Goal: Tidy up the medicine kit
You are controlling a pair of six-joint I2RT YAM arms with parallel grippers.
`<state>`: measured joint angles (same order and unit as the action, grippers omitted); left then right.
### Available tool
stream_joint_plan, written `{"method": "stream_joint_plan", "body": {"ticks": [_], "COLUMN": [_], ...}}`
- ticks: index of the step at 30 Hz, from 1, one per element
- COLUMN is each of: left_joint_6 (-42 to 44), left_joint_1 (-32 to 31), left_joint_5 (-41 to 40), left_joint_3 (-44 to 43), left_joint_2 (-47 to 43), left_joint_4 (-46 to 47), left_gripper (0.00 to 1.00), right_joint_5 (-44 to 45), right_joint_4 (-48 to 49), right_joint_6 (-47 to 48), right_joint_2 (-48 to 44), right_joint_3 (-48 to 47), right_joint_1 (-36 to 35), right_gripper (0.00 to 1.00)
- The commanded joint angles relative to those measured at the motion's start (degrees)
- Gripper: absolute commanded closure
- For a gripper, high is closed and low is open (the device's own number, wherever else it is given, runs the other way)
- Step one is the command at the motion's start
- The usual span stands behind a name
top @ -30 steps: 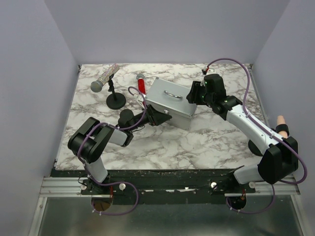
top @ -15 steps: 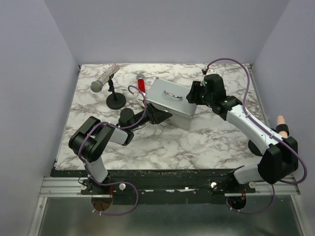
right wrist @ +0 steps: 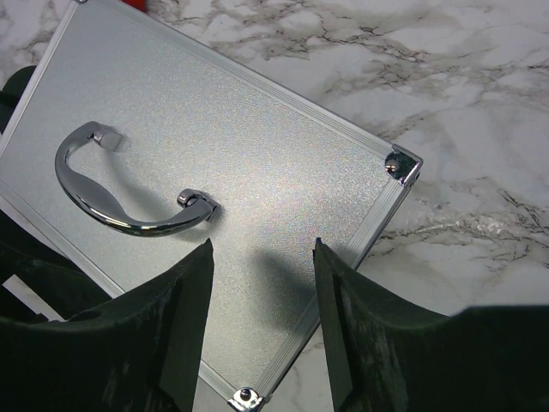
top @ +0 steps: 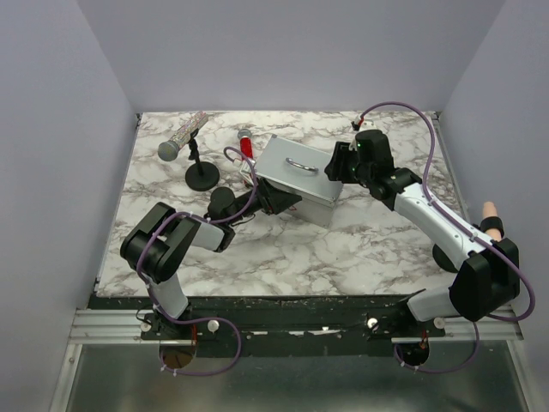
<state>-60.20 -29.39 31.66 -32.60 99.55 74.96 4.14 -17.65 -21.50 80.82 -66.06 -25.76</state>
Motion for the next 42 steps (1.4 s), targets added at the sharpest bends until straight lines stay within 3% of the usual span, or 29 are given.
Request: {"method": "stream_joint_plan", "body": {"ticks": [1, 14, 22, 27, 30, 32, 34, 35, 37, 39, 42], "left_joint_6": [1.9, 0.1, 1.4, 4.2, 7.0, 13.1, 19.9, 20.6, 19.0, 20.0, 18.2], "left_joint_1": [-0.2, 0.7, 0.7, 0.7, 0.4, -0.4, -1.3, -1.5, -1.3, -0.8, -0.7], "left_joint_5": [-1.6, -0.5, 0.5, -0.2, -1.0, -5.8, -20.2, -31.1, -49.2, -56.7, -61.7], "left_joint_3": [-0.9, 1.7, 5.2, 8.6, 9.7, 9.9, 7.4, 5.7, 2.7, -0.3, -5.3], "left_joint_2": [0.3, -0.5, -6.3, -13.4, -22.7, -32.9, -46.3, -51.5, -58.2, -61.9, -63.4], "left_joint_4": [18.6, 21.8, 21.7, 15.7, 1.0, -16.9, -42.6, -56.7, -74.8, -87.0, -99.7], "left_gripper": [0.16, 0.16, 0.15, 0.07, 0.01, 0.01, 0.01, 0.01, 0.01, 0.01, 0.01], "right_joint_5": [0.1, -0.1, -0.1, 0.5, 1.0, 2.0, 3.2, 3.9, 5.6, 6.0, 5.8], "right_joint_4": [0.8, 1.0, 0.9, 0.7, 0.0, 0.4, 0.0, -0.2, -1.1, -1.5, -3.0], "right_joint_6": [0.6, 0.6, 0.8, 0.7, 0.6, 0.3, 0.2, 0.2, -0.4, -1.3, -2.5], "right_joint_2": [-0.8, -1.0, -1.5, -2.9, -5.7, -9.2, -12.2, -13.7, -17.0, -20.2, -24.6], "right_joint_3": [1.2, 1.3, 1.5, 1.9, 3.0, 5.5, 8.3, 10.0, 12.9, 15.9, 20.1], "right_joint_1": [0.1, 0.1, 0.1, 0.1, 0.1, 0.1, 0.1, 0.1, 0.1, 0.1, 0.1], "right_gripper": [0.41, 0.41, 0.41, 0.41, 0.41, 0.4, 0.4, 0.4, 0.4, 0.4, 0.4]}}
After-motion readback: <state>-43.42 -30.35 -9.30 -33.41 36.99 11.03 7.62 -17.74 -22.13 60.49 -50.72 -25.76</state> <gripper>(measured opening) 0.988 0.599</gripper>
